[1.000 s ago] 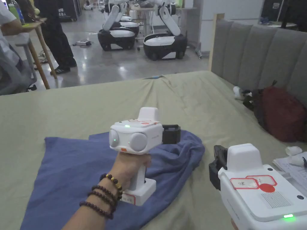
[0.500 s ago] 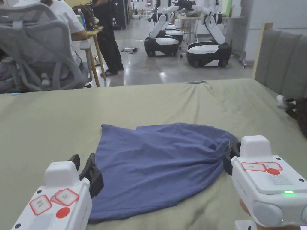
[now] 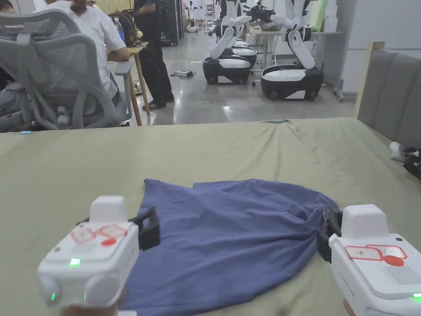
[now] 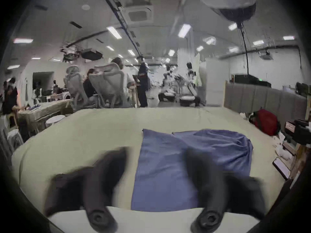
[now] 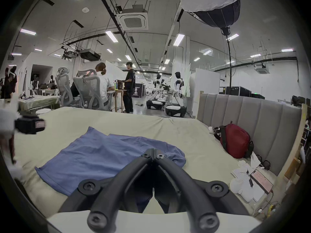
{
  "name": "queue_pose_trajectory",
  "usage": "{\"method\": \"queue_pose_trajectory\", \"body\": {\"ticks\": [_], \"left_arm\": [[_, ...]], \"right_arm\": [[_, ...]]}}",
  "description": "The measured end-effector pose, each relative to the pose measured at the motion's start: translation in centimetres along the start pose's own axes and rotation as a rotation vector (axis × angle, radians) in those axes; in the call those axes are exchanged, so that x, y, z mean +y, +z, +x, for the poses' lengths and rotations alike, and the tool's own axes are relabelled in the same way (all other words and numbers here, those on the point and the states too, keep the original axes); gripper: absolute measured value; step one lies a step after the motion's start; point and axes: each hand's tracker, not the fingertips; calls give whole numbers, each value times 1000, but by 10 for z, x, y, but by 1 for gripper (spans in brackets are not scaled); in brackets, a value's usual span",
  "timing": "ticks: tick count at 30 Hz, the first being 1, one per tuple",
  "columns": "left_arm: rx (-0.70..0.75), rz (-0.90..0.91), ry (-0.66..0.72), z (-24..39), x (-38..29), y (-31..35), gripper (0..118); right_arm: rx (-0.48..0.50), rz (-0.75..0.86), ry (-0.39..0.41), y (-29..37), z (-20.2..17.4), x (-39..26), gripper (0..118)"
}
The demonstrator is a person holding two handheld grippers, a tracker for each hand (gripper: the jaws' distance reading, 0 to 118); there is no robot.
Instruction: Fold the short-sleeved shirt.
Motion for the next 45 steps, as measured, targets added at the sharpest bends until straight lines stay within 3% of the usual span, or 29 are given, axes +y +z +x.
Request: {"method": "queue_pose_trajectory", "body": {"ticks": [2,3,9,11,13,17,18,19,20,21,22,23,24,26,27,29,32,35,38,39,40,41,42,45], "left_arm": [[-108,-24,19,-9,20,-53,118],[-141,-21,-1,-10,36,-82,111],[-78,-327,-146,-20,52,-262,109],[-26,-382,-92,-24,45,-309,105],[11,-474,-16,-30,41,-342,94],[-1,-481,-7,-21,33,-367,90],[1,-474,-5,-16,30,-366,80],[-7,-467,10,-16,28,-368,58],[-14,-469,33,-17,27,-369,19],[-8,-464,57,-15,25,-367,3],[2,-439,94,-13,24,-362,2],[10,-436,107,-13,23,-358,3],[-5,-438,107,-18,22,-360,2],[-16,-435,97,-20,24,-353,3],[-20,-429,92,-21,26,-349,3],[-18,-421,89,-27,30,-346,3],[-19,-411,97,-33,35,-339,3],[-28,-399,84,-36,40,-331,3],[-40,-387,71,-37,43,-328,3],[-41,-385,72,-38,44,-326,3],[-43,-382,69,-37,45,-324,3],[-49,-371,70,-39,48,-319,3],[-52,-360,71,-41,53,-314,3],[-62,-309,79,-47,75,-290,3]], "right_arm": [[-2,0,2,-10,0,-1,1],[0,-1,0,-17,1,-2,2],[-7,-42,2,-61,2,-15,2],[-17,-55,-4,-76,3,-21,2],[-23,-74,-14,-91,6,-27,2],[-45,-102,-4,-111,11,-37,2],[-53,-112,-9,-115,13,-38,2],[-60,-124,-18,-119,15,-39,2],[-56,-136,-25,-123,18,-40,2],[-53,-143,-31,-126,22,-39,2],[-53,-147,-28,-128,25,-38,3],[-51,-156,-26,-132,30,-35,7],[-55,-182,-41,-137,37,-32,34],[-10,-261,-129,-150,56,-26,109],[-10,-306,-153,-161,65,-26,117],[-16,-325,-176,-179,76,-27,108],[-47,-512,-185,-209,93,-41,107],[26,-617,-204,-253,99,-56,98],[71,-701,-261,-277,96,-68,72],[51,-673,-246,-276,92,-65,65],[44,-655,-214,-271,88,-61,51],[107,-639,-207,-269,87,-57,25],[151,-617,-242,-266,81,-51,16],[98,-517,-176,-255,72,-26,16]]}}
